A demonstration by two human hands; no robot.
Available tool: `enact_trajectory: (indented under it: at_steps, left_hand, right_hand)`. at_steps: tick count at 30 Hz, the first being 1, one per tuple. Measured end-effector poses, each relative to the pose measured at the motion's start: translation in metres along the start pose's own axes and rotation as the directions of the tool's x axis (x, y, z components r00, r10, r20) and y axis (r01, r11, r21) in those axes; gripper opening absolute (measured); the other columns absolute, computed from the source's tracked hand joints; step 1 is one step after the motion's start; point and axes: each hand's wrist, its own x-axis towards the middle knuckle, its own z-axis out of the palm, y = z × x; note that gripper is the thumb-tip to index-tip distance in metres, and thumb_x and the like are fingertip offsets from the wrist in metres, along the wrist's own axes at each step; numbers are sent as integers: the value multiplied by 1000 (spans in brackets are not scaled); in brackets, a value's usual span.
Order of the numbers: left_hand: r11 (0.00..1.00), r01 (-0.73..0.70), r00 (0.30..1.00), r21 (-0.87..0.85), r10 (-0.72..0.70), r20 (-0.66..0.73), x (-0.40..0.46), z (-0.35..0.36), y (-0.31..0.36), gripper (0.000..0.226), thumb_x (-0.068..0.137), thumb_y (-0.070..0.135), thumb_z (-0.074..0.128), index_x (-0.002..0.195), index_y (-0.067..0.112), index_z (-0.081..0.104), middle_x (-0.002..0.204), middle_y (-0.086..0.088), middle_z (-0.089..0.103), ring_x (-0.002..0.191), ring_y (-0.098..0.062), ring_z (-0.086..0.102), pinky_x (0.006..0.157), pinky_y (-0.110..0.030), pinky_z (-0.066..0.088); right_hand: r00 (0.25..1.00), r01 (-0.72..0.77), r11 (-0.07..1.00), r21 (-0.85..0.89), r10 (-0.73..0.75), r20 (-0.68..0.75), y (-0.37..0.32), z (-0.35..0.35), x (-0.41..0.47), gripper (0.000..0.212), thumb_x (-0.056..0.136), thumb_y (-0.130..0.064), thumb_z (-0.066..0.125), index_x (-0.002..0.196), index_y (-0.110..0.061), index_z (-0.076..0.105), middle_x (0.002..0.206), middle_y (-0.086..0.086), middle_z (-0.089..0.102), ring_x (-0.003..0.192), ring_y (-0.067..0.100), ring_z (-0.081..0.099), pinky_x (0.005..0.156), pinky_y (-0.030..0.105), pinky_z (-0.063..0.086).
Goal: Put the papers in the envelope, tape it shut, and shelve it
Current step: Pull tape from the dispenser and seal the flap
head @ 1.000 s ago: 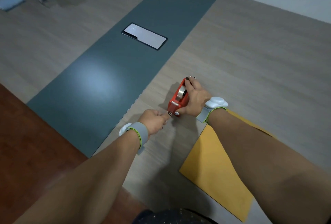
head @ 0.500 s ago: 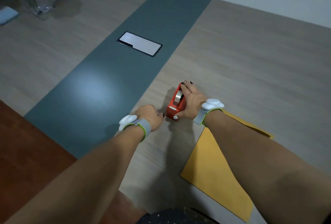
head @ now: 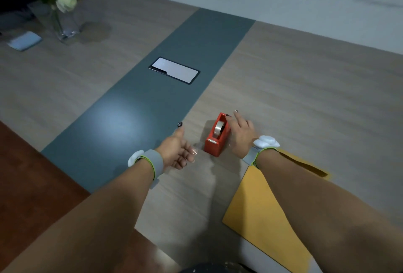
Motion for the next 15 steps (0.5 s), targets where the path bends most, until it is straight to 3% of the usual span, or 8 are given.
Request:
enact_trajectory:
  at_steps: [2, 4, 6, 8, 10, 12, 15]
  left_hand:
    - [999, -39, 999, -24, 40, 27, -4, 6, 6, 90, 95, 73, 7, 76, 7, 65, 57, -9, 65, 40, -19, 46, 49, -26, 38]
    - [997, -74, 995, -33, 76, 58, -2, 14, 11, 93, 93, 75, 4, 73, 7, 65, 56, -10, 64, 40, -19, 46, 47, -25, 37]
    - [995, -104, 989, -4, 103, 109, 0, 28, 18, 95, 93, 75, 2, 71, 7, 65, 56, -11, 64, 39, -20, 45, 47, -24, 37]
    - [990, -128, 978, 55, 117, 172, 1, 44, 27, 96, 93, 75, 1, 70, 8, 65, 55, -11, 65, 40, -20, 45, 48, -25, 36]
    - [984, -153, 967, 91, 130, 220, 4, 60, 35, 96, 93, 74, 1, 68, 8, 66, 55, -11, 65, 38, -19, 46, 48, -26, 35]
    - [966, -206, 948, 155, 157, 277, 3, 82, 47, 91, 97, 71, 6, 68, 9, 66, 55, -11, 66, 36, -17, 46, 46, -25, 35]
    - [930, -271, 926, 249, 182, 330, 4, 106, 59, 63, 103, 55, 34, 72, 10, 65, 54, -7, 66, 38, -16, 45, 44, -24, 32]
  right_hand:
    - [982, 5, 992, 122, 18, -187, 8, -3, -16, 45, 79, -13, 62, 124, -17, 63, 130, 13, 57, 110, 39, 54, 91, 43, 49]
    - [992, -71, 953, 296, 98, -79, 17, -15, -28, 22, 87, -31, 64, 104, -18, 72, 106, 9, 62, 97, 29, 56, 87, 40, 49]
    - [981, -193, 867, 460, 156, 119, 21, -31, -40, 52, 80, -69, 56, 86, -22, 75, 93, 10, 63, 92, 23, 57, 89, 40, 48]
    - [970, -237, 812, 533, 169, 175, 22, -44, -53, 68, 66, -84, 50, 84, -23, 76, 96, 10, 65, 96, 20, 59, 90, 36, 47]
    - [966, -245, 797, 552, 153, 207, 21, -53, -62, 55, 68, -75, 61, 81, -24, 76, 102, 8, 65, 100, 19, 61, 91, 35, 47]
    - [964, -266, 781, 565, 229, 138, 27, -64, -72, 29, 80, -48, 73, 62, -27, 67, 99, 9, 67, 102, 23, 62, 92, 36, 48]
    - [943, -300, 758, 579, 328, 60, 43, -81, -86, 38, 89, -23, 72, 54, -15, 60, 91, 8, 66, 99, 19, 63, 90, 32, 45]
